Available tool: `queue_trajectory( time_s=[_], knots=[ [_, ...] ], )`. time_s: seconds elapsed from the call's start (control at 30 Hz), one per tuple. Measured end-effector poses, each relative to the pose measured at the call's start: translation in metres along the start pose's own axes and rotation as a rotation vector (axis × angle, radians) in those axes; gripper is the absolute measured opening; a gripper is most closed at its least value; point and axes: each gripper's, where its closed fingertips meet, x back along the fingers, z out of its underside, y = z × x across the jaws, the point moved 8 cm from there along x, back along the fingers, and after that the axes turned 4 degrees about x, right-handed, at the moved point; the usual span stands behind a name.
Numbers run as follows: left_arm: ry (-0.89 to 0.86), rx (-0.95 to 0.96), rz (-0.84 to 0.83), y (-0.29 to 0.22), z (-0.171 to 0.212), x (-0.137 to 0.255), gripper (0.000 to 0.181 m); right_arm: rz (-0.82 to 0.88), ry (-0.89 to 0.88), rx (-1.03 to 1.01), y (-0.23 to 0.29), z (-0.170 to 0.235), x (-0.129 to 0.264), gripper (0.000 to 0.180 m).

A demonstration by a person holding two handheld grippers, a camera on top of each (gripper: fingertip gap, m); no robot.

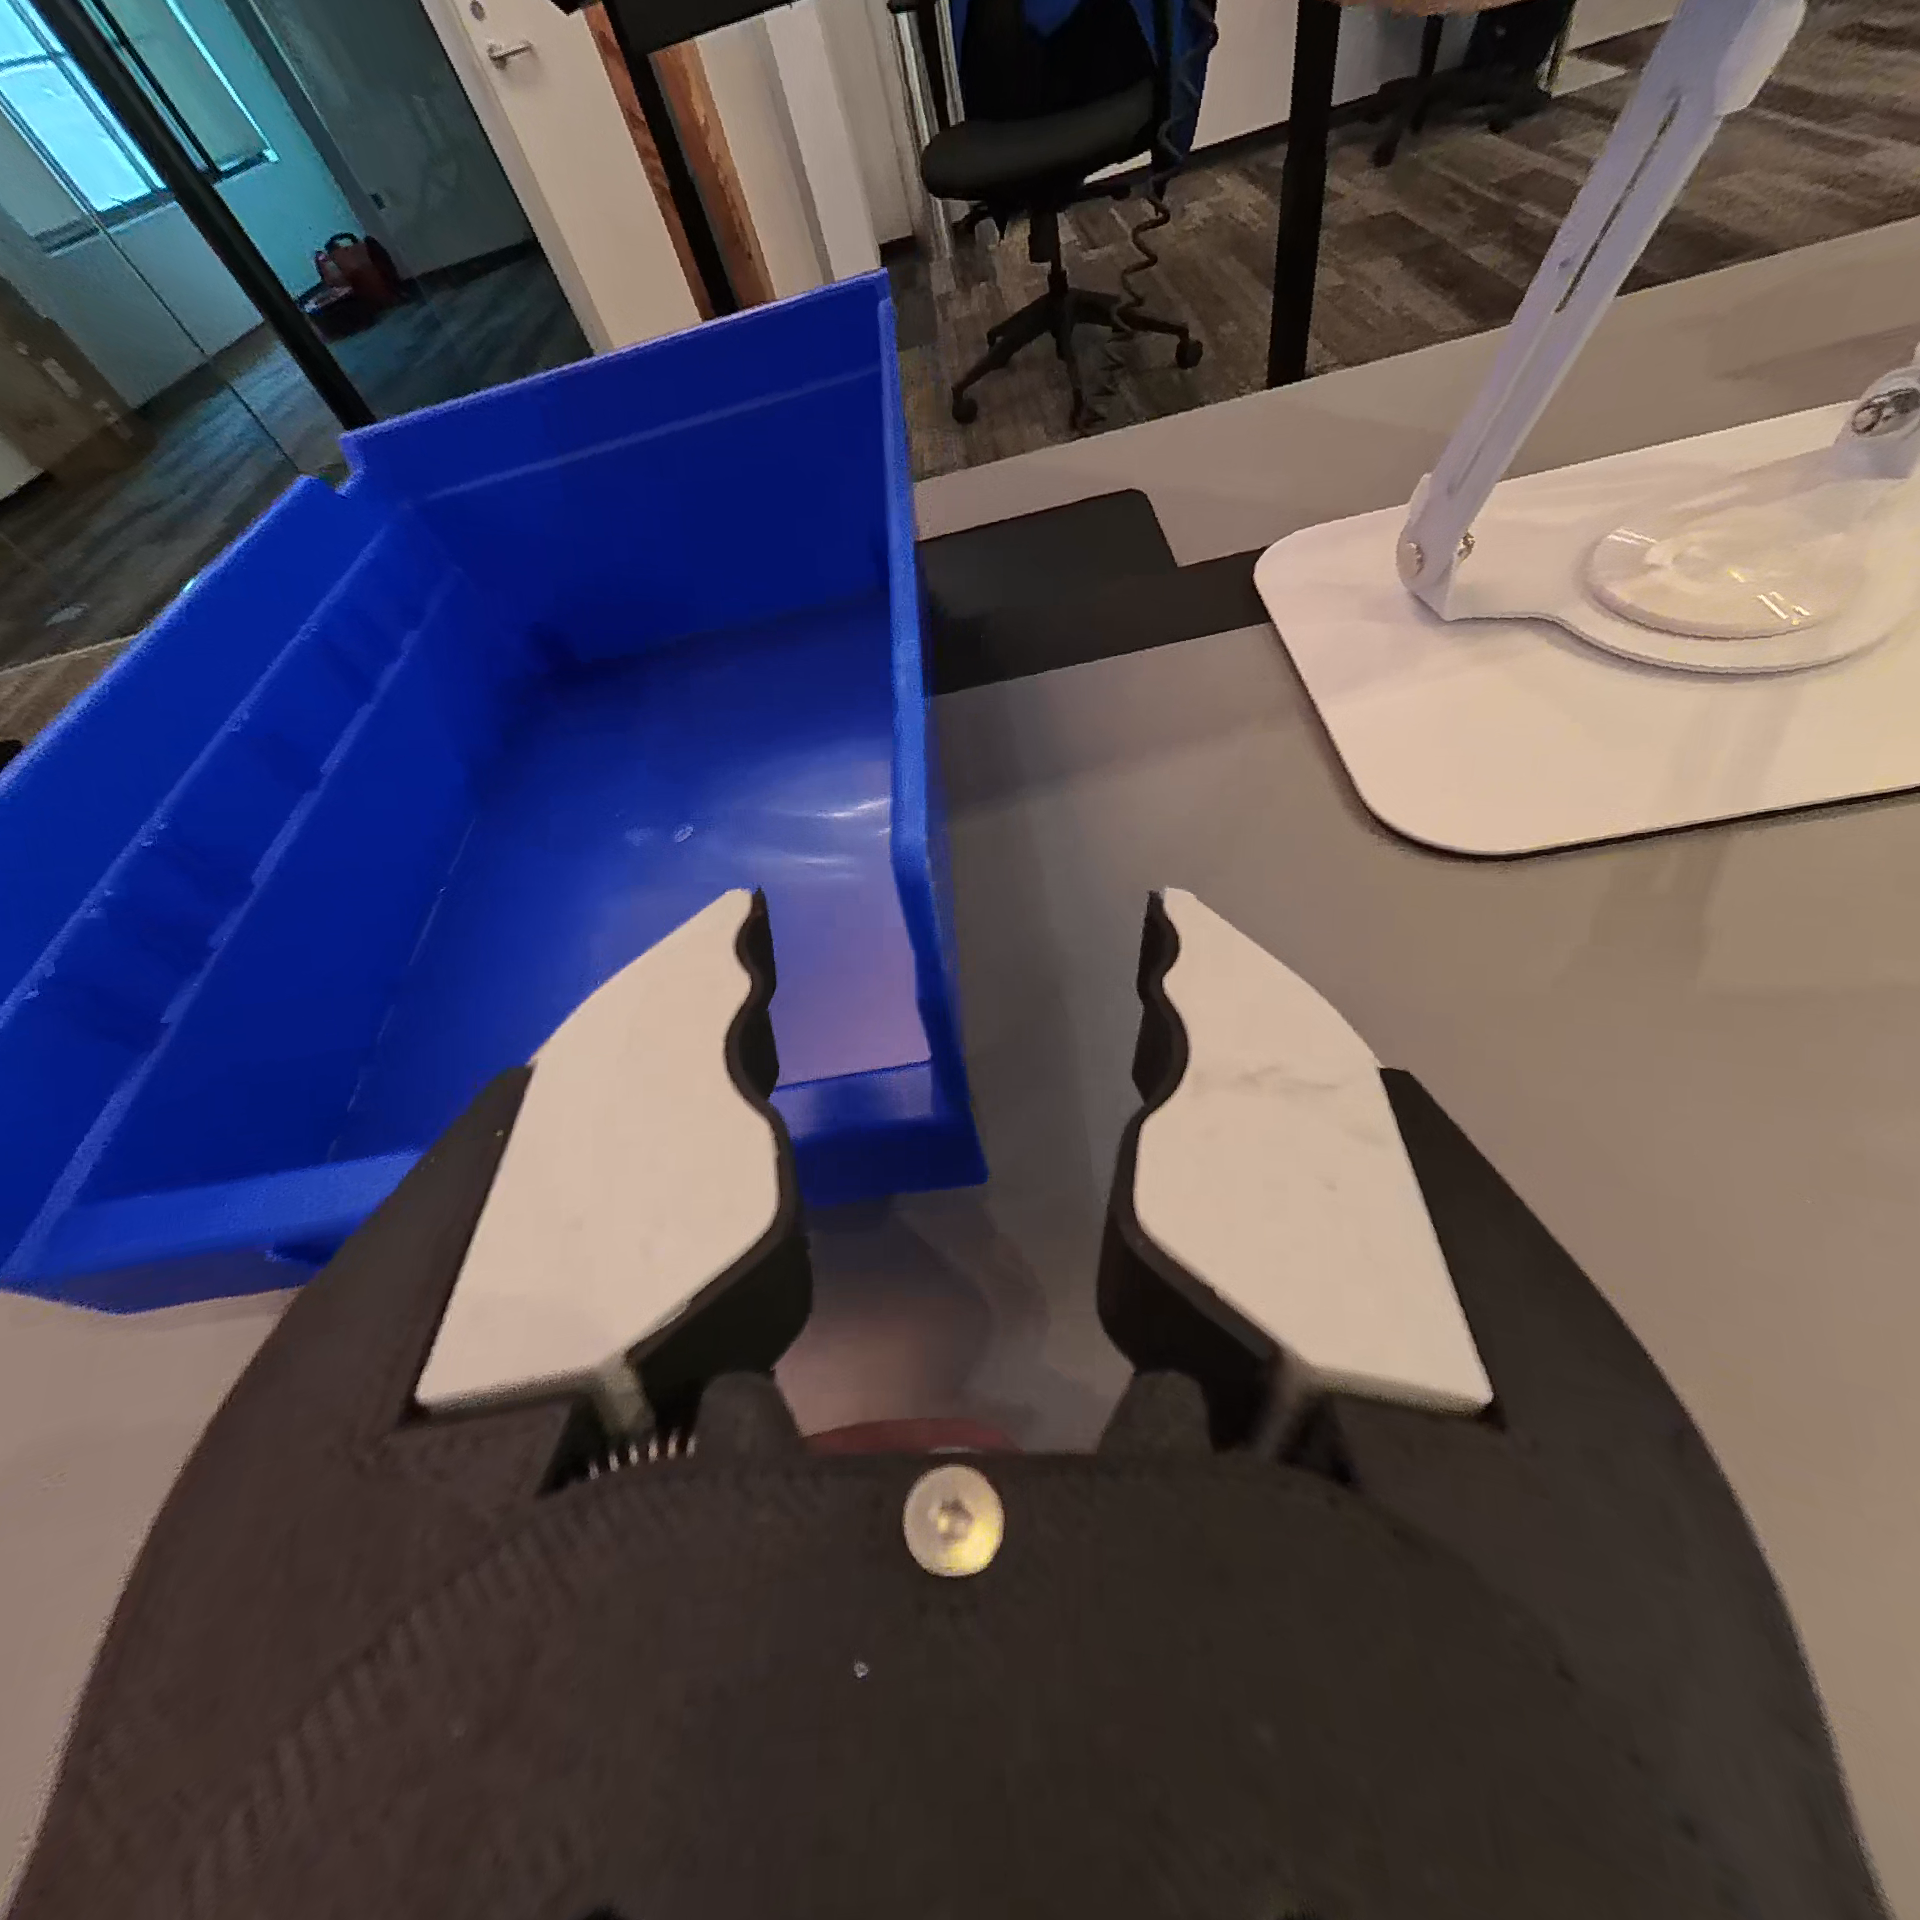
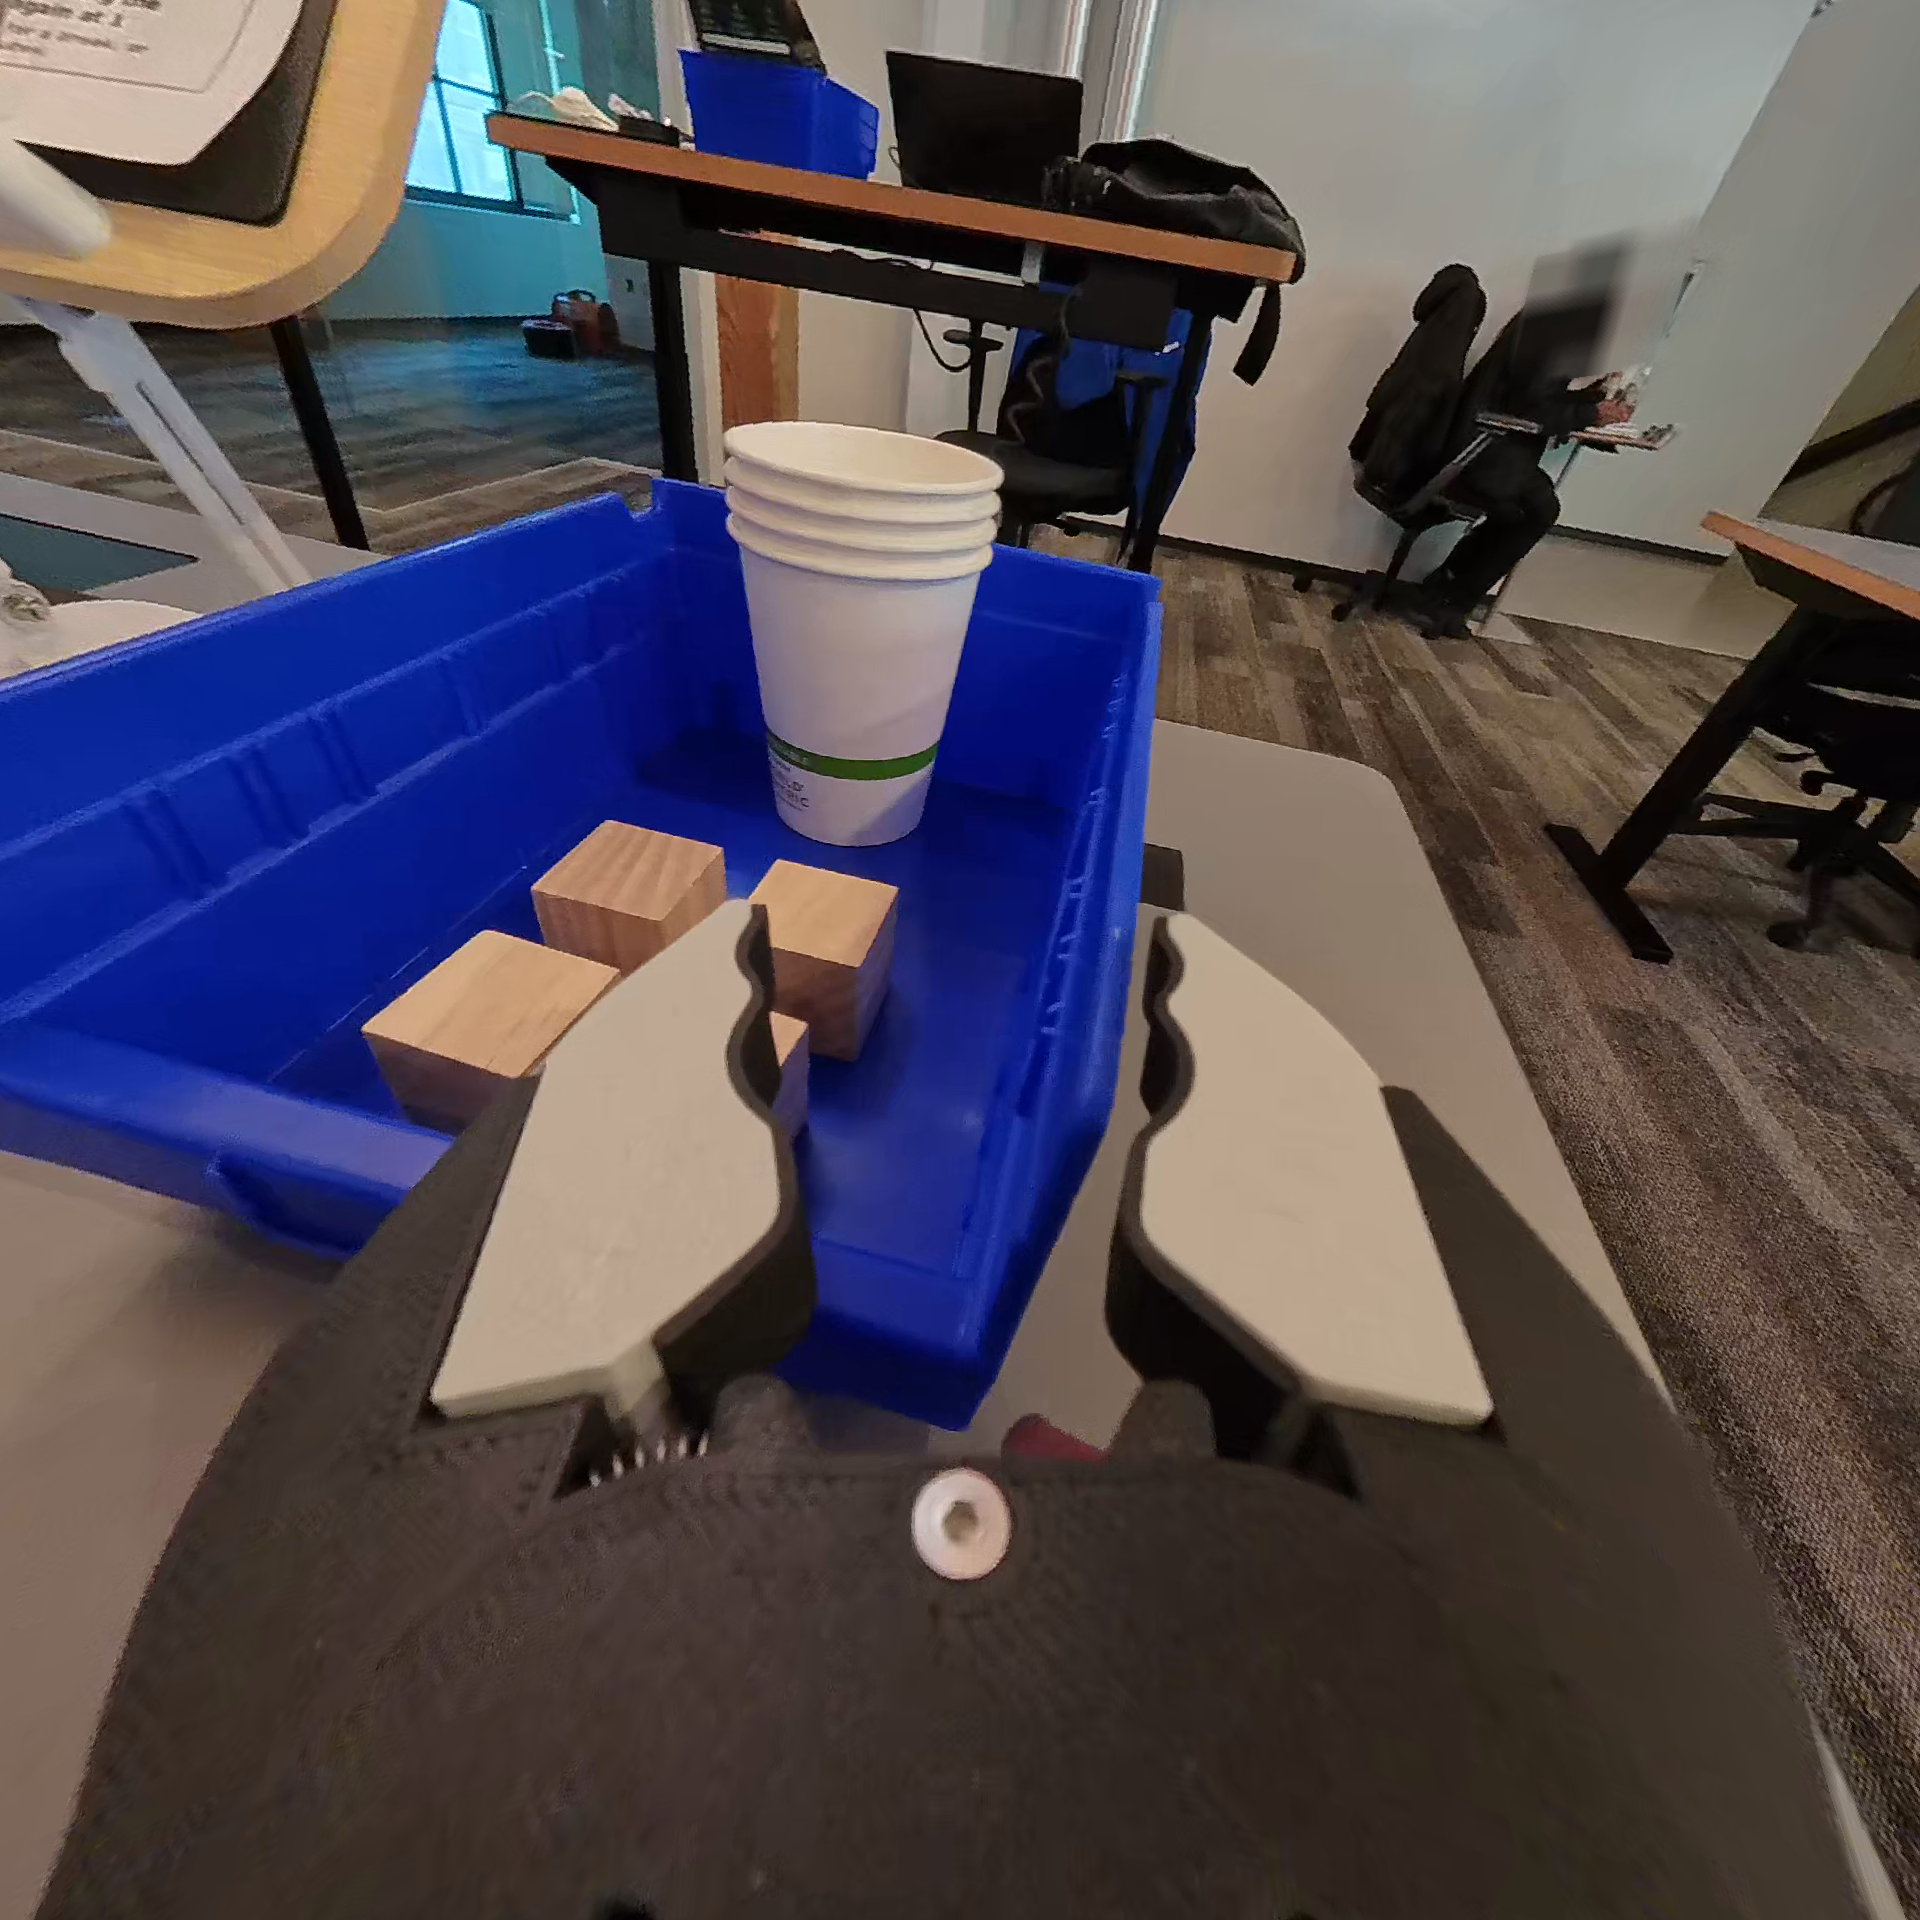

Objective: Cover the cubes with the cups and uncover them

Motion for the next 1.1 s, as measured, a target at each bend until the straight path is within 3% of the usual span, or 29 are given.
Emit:
queue_trajectory(
  time_s=[0.43,0.6,0.77,1.1],
  knots=[
    [0.024,0.051,0.009,0.000,-0.005,-0.015,0.005,0.027,0.020,-0.041,-0.009,0.003,-0.007,0.040],
    [0.025,0.047,0.007,0.000,-0.005,-0.018,0.005,0.028,0.024,-0.054,-0.013,0.004,-0.010,0.033],
    [0.026,0.049,0.001,0.001,-0.005,-0.018,0.005,0.027,0.035,-0.072,-0.016,0.005,-0.011,0.012],
    [0.031,0.083,-0.003,0.009,-0.002,-0.012,0.003,0.031,0.040,-0.060,-0.016,0.005,-0.010,0.011]
  ],
)
